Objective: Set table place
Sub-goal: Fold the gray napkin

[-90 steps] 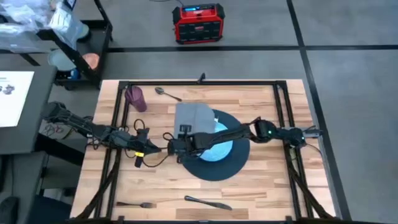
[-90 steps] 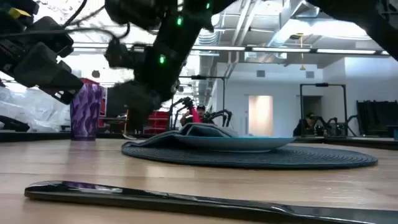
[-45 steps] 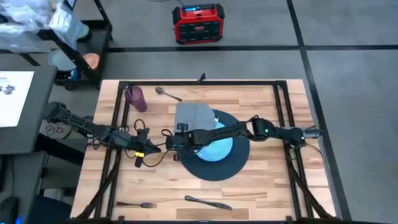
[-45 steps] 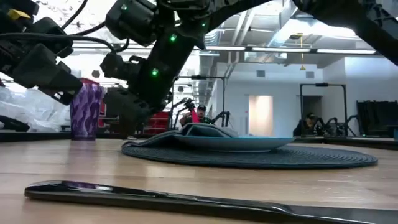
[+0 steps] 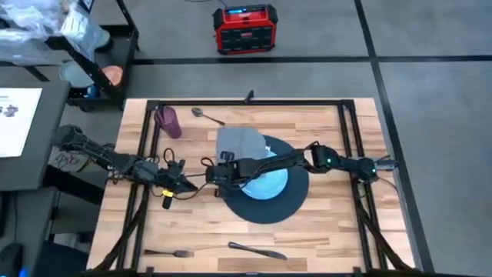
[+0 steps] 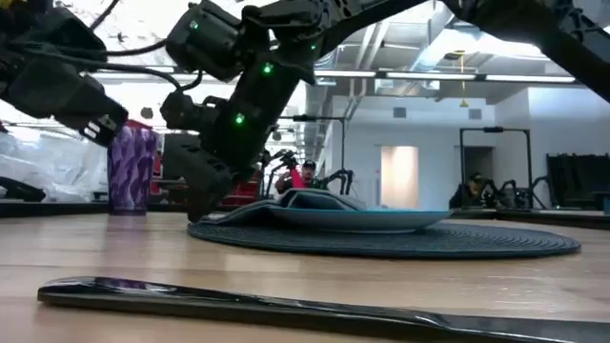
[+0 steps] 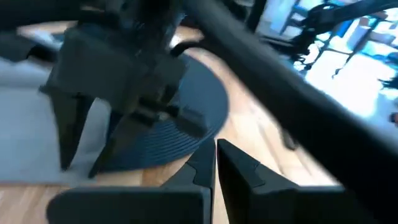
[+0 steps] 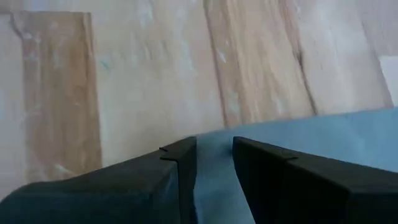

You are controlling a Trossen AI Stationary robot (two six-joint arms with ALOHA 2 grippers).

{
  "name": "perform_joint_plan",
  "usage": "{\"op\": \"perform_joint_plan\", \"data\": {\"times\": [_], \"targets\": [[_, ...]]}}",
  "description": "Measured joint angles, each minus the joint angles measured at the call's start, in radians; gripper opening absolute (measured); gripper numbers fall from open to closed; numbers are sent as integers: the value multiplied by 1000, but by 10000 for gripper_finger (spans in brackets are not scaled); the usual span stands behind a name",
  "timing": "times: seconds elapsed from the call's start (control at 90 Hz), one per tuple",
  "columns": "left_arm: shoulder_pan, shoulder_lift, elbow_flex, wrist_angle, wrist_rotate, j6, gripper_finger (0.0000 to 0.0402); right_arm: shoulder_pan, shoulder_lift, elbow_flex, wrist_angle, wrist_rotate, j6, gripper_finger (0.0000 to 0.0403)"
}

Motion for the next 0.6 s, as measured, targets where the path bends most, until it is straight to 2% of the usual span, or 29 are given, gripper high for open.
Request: {"op": "perform_joint_plan", "data": {"times": [0.222,0.422,0.6], "targets": [[-41,-55,2,-1,12,25,0,5,0,0,-5,-6,2,93],[-66,-99,2,24,90,47,0,5,0,0,-18,-29,2,93],[-70,-117,2,24,90,47,0,-4,0,0,-12,-29,2,91]]}}
